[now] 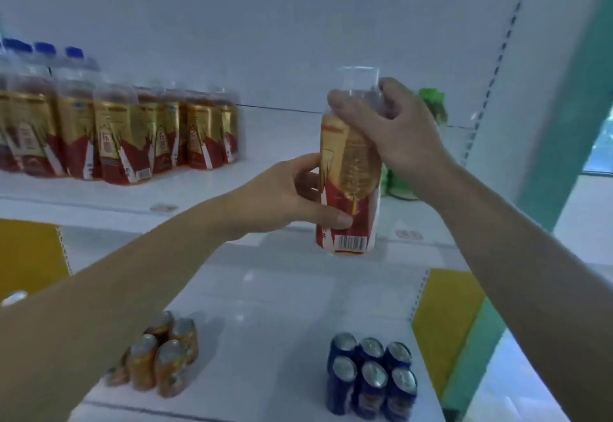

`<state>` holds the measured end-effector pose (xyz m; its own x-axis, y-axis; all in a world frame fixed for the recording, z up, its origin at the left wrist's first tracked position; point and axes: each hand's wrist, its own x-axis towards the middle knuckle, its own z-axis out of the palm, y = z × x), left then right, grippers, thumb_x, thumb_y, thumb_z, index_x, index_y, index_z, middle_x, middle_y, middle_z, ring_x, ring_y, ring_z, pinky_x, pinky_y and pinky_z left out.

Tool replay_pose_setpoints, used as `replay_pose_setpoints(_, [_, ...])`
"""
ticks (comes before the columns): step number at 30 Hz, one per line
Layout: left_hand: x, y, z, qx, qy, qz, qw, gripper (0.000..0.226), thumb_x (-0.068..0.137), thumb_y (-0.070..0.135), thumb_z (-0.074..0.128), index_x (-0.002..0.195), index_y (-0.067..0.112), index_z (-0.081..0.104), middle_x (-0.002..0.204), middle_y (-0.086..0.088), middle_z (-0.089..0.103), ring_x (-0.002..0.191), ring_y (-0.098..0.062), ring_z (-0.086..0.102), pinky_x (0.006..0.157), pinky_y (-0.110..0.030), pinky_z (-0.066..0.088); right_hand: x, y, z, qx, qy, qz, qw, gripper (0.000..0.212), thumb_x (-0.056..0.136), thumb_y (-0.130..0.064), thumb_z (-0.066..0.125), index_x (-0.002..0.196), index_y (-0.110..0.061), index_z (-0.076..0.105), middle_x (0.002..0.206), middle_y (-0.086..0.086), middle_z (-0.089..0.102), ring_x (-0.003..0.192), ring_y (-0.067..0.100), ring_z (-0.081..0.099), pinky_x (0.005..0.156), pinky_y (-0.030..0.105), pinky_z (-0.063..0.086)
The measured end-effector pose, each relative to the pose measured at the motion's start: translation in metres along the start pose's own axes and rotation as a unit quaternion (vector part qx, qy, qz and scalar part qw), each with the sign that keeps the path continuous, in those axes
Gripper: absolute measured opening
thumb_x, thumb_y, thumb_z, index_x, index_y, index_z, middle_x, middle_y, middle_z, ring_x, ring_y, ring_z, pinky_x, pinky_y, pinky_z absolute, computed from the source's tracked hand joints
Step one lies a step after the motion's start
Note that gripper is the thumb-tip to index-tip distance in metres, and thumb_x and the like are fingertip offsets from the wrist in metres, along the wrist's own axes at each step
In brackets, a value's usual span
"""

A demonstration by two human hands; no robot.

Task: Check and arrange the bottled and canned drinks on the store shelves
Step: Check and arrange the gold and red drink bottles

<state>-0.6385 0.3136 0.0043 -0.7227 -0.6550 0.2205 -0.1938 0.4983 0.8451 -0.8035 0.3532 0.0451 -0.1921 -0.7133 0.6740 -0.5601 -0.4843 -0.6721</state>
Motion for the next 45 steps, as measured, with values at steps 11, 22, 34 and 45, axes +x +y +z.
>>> replay_pose_setpoints(11, [-0.034, -0.065, 0.27, -0.082, -0.178, -0.091, 0.976, 0.063, 0.077, 0.02, 0.086, 0.128, 0.031, 0.052, 0.118, 0.004, 0.071, 0.11, -0.019, 0.068, 0.097, -0.043, 0.056, -0.215, 0.112, -0.144, -0.13, -0.03, 0.189, 0.973, 0.061, 0.063, -0.071, 0.074, 0.064, -0.023, 0.037, 0.053, -0.016, 0.038, 0.058, 0.01, 0.035, 0.059, 0.033, 0.029])
replay_pose_setpoints(22, [-0.087, -0.28, 0.512, 0.033, -0.345, -0.288, 0.892, 0.061, 0.086, 0.039, 0.074, 0.14, 0.022, 0.05, 0.129, 0.002, 0.062, 0.116, -0.015, 0.06, 0.103, -0.039, 0.049, -0.499, 0.303, -0.163, -0.326, -0.089, 0.517, 0.787, 0.051, 0.08, -0.06, 0.073, 0.107, -0.018, 0.06, 0.082, -0.006, 0.055, 0.077, 0.018, 0.052, 0.057, 0.031, 0.035])
replay_pose_setpoints(34, [-0.081, -0.432, 0.708, 0.195, -0.39, -0.331, 0.837, 0.047, 0.094, 0.046, 0.056, 0.137, 0.029, 0.049, 0.111, 0.014, 0.062, 0.098, -0.017, 0.063, 0.085, -0.035, 0.052, -0.7, 0.545, -0.197, -0.293, -0.055, 0.629, 0.718, 0.059, 0.077, -0.053, 0.081, 0.127, -0.032, 0.058, 0.114, 0.005, 0.06, 0.094, 0.017, 0.054, 0.085, 0.036, 0.054])
replay_pose_setpoints(45, [-0.063, -0.535, 0.82, 0.222, -0.399, -0.339, 0.822, 0.043, 0.093, 0.047, 0.058, 0.133, 0.033, 0.051, 0.119, 0.017, 0.063, 0.111, -0.017, 0.06, 0.096, -0.036, 0.047, -0.816, 0.73, -0.176, -0.33, -0.185, 0.61, 0.696, 0.034, 0.095, -0.037, 0.065, 0.126, -0.024, 0.061, 0.114, 0.002, 0.068, 0.12, 0.028, 0.05, 0.085, 0.038, 0.049])
